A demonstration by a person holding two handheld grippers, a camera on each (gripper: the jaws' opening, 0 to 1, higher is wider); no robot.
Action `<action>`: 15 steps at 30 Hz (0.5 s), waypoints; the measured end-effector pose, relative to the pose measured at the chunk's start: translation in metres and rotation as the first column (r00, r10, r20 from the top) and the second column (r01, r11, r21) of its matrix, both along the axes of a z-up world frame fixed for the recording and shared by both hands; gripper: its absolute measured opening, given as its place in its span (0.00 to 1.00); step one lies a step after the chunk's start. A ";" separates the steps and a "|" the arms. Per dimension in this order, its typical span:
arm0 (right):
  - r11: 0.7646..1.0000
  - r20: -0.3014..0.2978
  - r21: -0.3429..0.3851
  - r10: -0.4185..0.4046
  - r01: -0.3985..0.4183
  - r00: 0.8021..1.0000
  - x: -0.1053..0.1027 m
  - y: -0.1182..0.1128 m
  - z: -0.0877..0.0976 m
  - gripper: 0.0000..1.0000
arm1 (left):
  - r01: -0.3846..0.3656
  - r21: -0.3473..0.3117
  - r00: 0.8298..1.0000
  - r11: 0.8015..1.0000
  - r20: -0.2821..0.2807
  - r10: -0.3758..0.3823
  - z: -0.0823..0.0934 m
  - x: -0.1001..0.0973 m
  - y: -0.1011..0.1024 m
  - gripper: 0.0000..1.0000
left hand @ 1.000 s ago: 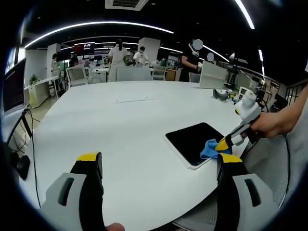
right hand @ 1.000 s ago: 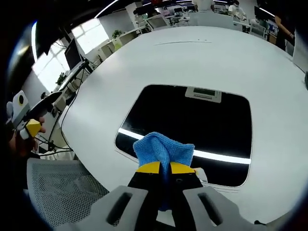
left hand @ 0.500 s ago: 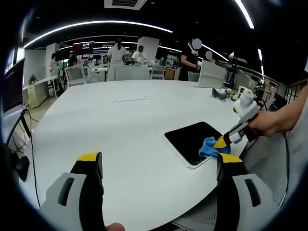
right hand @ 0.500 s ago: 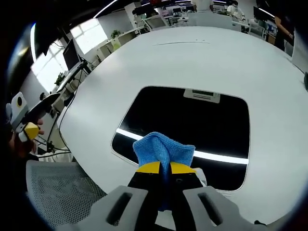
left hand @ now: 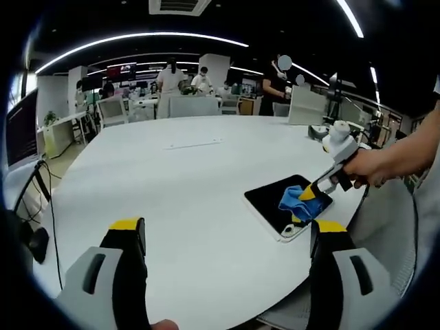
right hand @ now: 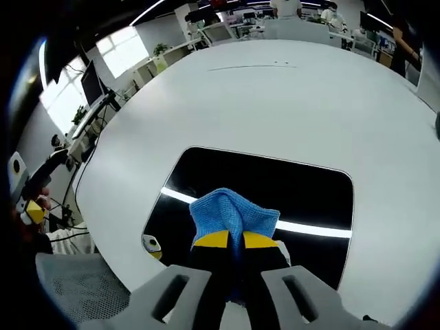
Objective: Wipe the mirror surface with the cleaning cloth until all visible marks leave the cleaned area.
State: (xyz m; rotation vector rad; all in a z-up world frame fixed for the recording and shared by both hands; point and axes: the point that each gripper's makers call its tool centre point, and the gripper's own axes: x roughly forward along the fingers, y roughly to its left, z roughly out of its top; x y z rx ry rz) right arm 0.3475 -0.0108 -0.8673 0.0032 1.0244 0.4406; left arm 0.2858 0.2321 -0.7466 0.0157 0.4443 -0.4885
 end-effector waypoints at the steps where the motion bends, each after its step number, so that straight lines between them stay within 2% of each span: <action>1: 1.000 -0.009 0.008 -0.005 0.005 1.000 0.006 0.000 0.000 0.00 | -0.001 0.000 1.000 1.000 -0.002 0.001 -0.001 0.000 0.000 0.99; 7: 1.000 -0.011 -0.002 -0.003 0.003 1.000 0.025 0.001 0.000 0.00 | -0.011 -0.004 1.000 1.000 -0.012 0.011 -0.006 -0.002 0.000 0.99; 15: 1.000 -0.003 -0.002 -0.004 0.004 1.000 0.041 0.003 0.000 0.00 | -0.014 -0.003 1.000 1.000 -0.016 0.014 -0.006 -0.001 0.002 0.99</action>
